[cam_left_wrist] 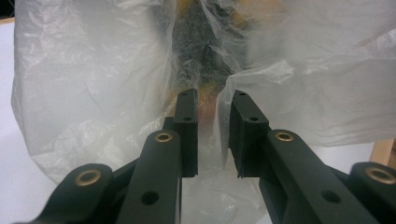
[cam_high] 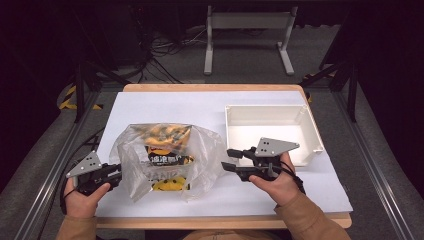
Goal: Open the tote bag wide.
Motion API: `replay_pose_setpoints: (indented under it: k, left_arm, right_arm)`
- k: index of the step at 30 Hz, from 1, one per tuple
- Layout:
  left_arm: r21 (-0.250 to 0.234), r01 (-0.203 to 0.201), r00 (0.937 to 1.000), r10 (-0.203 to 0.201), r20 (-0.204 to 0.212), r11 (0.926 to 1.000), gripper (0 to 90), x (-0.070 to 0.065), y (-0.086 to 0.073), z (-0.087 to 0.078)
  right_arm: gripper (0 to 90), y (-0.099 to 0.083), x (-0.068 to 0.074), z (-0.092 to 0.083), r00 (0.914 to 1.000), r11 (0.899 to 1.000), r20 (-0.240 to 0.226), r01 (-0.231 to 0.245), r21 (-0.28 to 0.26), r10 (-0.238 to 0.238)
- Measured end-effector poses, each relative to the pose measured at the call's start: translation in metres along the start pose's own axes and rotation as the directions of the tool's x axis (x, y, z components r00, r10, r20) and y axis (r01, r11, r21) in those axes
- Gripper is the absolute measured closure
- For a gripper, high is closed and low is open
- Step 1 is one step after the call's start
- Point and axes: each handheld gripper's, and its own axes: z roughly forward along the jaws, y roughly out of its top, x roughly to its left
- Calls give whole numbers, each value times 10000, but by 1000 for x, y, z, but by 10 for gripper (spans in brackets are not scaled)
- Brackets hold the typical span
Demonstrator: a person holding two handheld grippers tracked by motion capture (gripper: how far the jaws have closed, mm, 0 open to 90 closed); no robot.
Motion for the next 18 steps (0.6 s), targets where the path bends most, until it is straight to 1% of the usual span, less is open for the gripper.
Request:
replay_pose_setpoints:
  k: [1,2,3,4,5,6,8,9,13,14,18]
  left_arm:
    - [-10,68,10000,-68,15,10000,746,-1,0,0]
    - [-10,68,10000,-68,15,10000,746,-1,0,0]
    - [19,4,10000,-4,-5,10000,746,0,0,1]
    - [40,-5,10000,5,-11,10000,746,0,0,1]
    - [56,0,10000,0,-19,10000,746,-1,0,1]
    - [56,0,10000,0,-19,10000,746,-1,0,1]
    - [51,-43,10000,43,-12,10000,746,-1,0,1]
    - [36,-42,10000,42,-17,10000,747,-1,0,1]
    - [-72,-9,10000,9,5,10000,748,-2,0,0]
    - [-87,-90,10000,90,12,9999,748,-2,1,0]
    - [-109,-80,10000,80,51,9999,748,-3,1,0]
  right_arm:
    - [469,3,0,2,10000,9999,-18,-40,-158,40]
    - [469,3,0,2,10000,9999,-18,-40,-158,40]
    - [429,4,1,3,10000,9997,-50,-78,-246,77]
    - [383,10,1,7,10000,9993,55,47,-381,-45]
    - [370,12,1,8,9999,9991,92,77,-424,-74]
    - [370,12,1,8,9999,9991,92,77,-424,-74]
    - [333,19,1,10,9997,9975,200,149,-690,-136]
    - [324,22,1,11,9996,9973,240,170,-720,-153]
    - [303,32,2,22,9988,9966,315,404,-719,-382]
    - [298,34,2,25,9985,9966,346,440,-699,-417]
    - [276,39,1,34,9981,9963,423,478,-711,-449]
